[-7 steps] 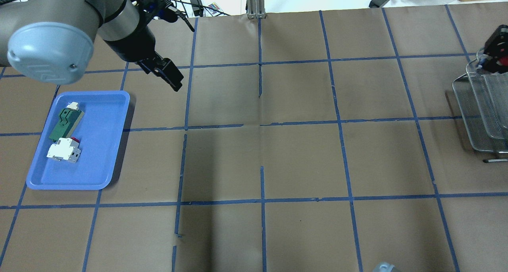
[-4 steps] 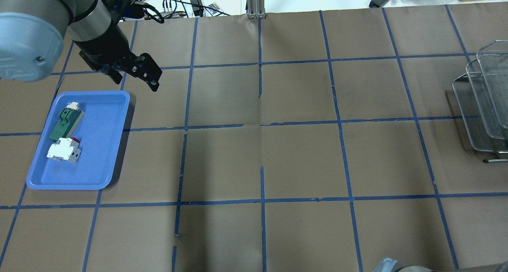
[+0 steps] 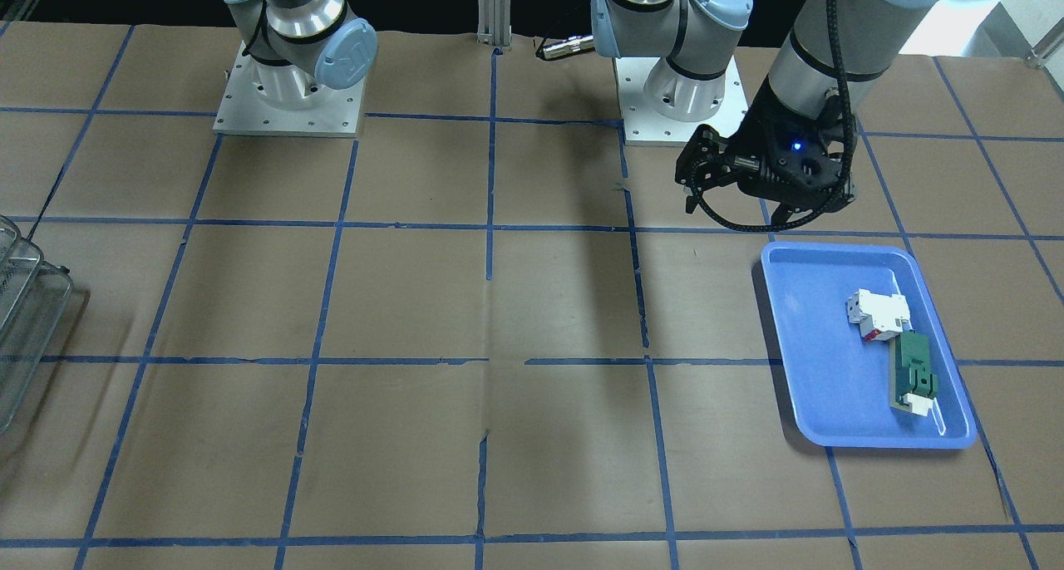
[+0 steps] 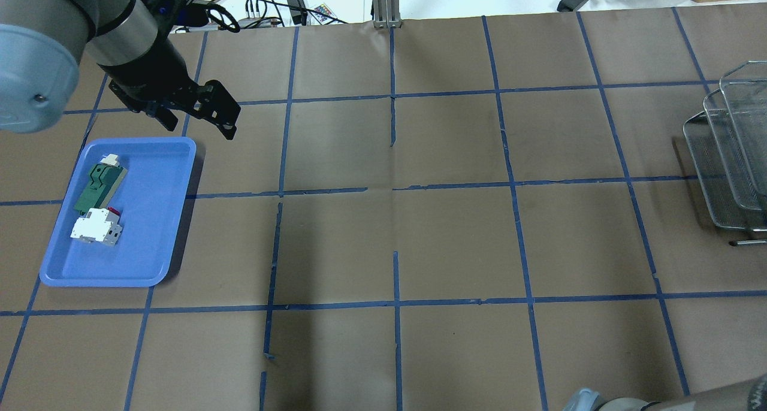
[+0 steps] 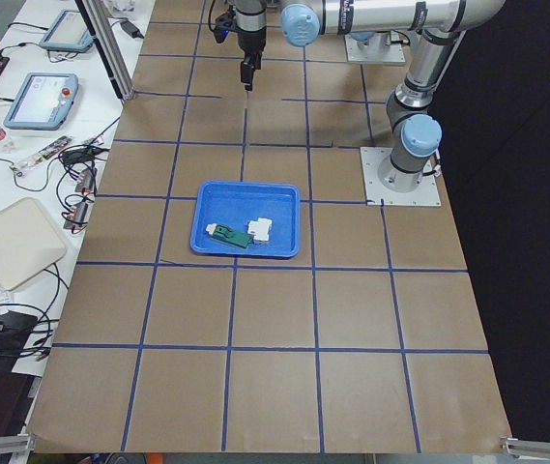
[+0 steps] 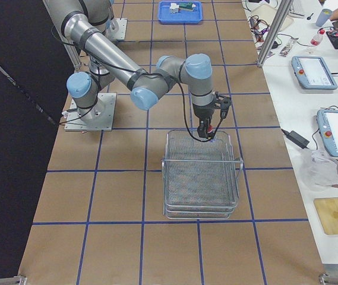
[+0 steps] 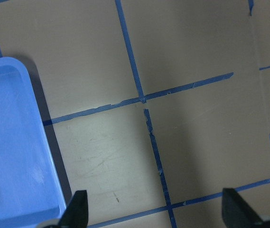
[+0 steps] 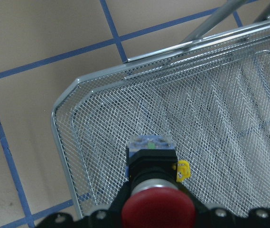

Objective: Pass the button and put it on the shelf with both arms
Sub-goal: 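Lower the red button into the mesh basket and open the right gripper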

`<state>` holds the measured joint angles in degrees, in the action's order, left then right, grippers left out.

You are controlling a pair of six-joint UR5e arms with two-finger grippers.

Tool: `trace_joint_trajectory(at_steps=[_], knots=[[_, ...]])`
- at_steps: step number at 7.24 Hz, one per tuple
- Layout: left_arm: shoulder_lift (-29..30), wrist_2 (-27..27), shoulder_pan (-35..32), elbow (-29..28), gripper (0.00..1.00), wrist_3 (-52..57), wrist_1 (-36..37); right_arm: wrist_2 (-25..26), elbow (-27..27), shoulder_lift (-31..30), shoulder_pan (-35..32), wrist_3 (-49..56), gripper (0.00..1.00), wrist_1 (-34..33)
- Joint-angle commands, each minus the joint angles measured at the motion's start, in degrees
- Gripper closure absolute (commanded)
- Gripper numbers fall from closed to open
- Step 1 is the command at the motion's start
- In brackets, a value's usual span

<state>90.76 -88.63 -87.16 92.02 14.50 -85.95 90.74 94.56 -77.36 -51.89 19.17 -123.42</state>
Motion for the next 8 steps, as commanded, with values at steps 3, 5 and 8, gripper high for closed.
trace_joint_trajectory(at_steps=[3, 5, 8], knots=[[1.8, 0.3, -0.3, -5.7, 0.0, -8.2, -2.9, 1.0, 0.0, 1.2, 1.3, 0.3, 0.0, 2.7], [1.9, 0.6, -0.9, -4.7, 0.0, -13.5, -2.6, 1.0, -0.3, 0.1, 1.5, 0.5, 0.0, 3.4], [1.5, 1.3, -0.8, -5.2, 0.0, -13.7, -2.8, -0.3, -1.0, -9.7, 0.1, -0.2, 0.0, 21.1]])
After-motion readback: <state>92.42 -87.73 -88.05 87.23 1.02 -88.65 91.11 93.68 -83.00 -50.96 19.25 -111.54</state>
